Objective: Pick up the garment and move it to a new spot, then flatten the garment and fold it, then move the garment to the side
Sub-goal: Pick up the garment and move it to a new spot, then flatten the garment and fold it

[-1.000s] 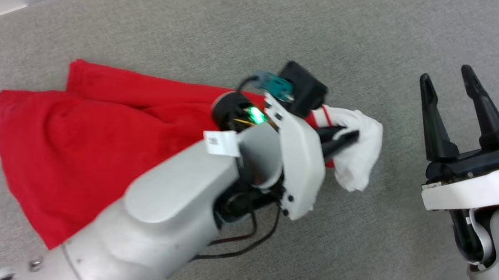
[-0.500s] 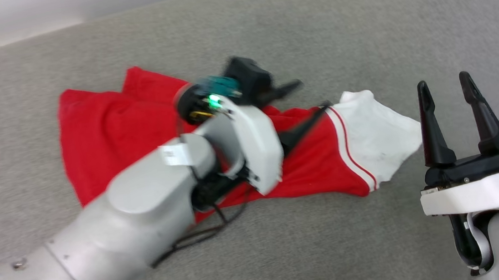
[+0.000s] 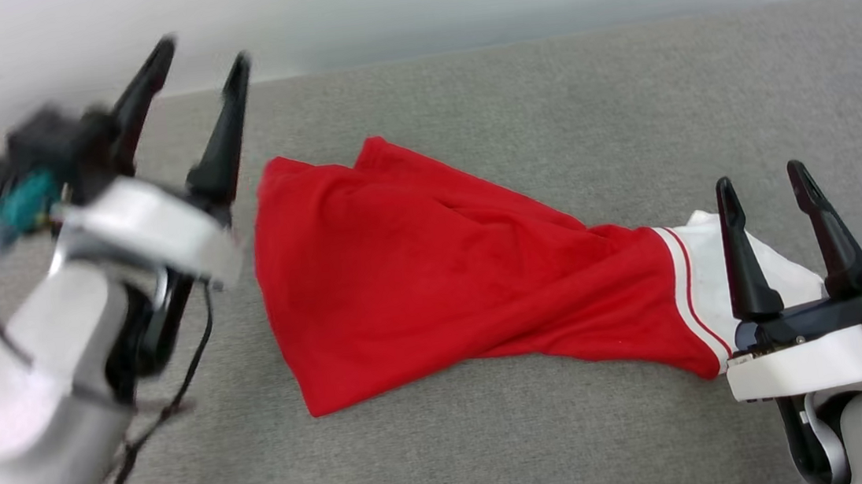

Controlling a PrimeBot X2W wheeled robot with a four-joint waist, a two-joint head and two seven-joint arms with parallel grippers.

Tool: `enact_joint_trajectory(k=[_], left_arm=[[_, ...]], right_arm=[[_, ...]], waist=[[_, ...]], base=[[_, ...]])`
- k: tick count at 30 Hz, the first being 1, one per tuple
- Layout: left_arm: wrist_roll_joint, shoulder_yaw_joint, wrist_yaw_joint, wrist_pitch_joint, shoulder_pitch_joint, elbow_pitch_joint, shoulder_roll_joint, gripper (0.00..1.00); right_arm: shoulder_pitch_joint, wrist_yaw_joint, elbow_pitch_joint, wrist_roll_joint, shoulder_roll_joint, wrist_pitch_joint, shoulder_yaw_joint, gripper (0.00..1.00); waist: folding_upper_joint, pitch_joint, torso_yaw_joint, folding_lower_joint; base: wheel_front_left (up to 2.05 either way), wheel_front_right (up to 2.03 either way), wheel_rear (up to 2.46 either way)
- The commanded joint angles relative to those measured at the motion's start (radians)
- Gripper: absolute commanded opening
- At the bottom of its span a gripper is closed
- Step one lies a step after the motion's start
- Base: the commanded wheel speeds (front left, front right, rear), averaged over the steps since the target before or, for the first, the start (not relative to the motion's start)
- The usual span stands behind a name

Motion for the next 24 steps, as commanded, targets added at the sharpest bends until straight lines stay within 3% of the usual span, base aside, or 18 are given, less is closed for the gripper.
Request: enact_joint_trajectory(k=[1, 6, 10, 19, 24], left_arm=[[0.033, 0.045, 0.018, -0.002, 0.083, -0.037, 0.001, 1.0], [0.191, 0.29, 0.064, -0.002, 0.393, -0.227, -0.039, 1.0], [0.319, 0.433, 0.046, -0.002, 0.588, -0.324, -0.126, 1.0], [0.52, 0.622, -0.054, -0.003, 0.796, -0.375, -0.344, 1.0], [0.587, 0.68, -0.132, -0.003, 0.806, -0.365, -0.419, 1.0]], right_arm=[[0.011, 0.0, -0.001, -0.002, 0.0, -0.002, 0.001, 1.0], [0.026, 0.0, -0.003, 0.001, 0.0, -0.002, 0.003, 1.0], [0.038, 0.0, -0.007, 0.005, 0.0, -0.002, 0.003, 1.0], [0.046, 0.0, -0.007, 0.016, 0.0, -0.002, 0.018, 1.0], [0.048, 0.0, -0.005, 0.018, 0.0, -0.002, 0.024, 1.0]], waist=[[0.0, -0.02, 0.018, 0.0001], [0.0, -0.034, 0.023, 0.0001], [0.0, -0.039, 0.028, 0.0001], [0.0, -0.046, 0.023, 0.0001], [0.0, -0.043, 0.02, 0.0001]], base=[[0.0, 0.0, 0.0], [0.0, 0.0, 0.0], [0.0, 0.0, 0.0], [0.0, 0.0, 0.0], [0.0, 0.0, 0.0]])
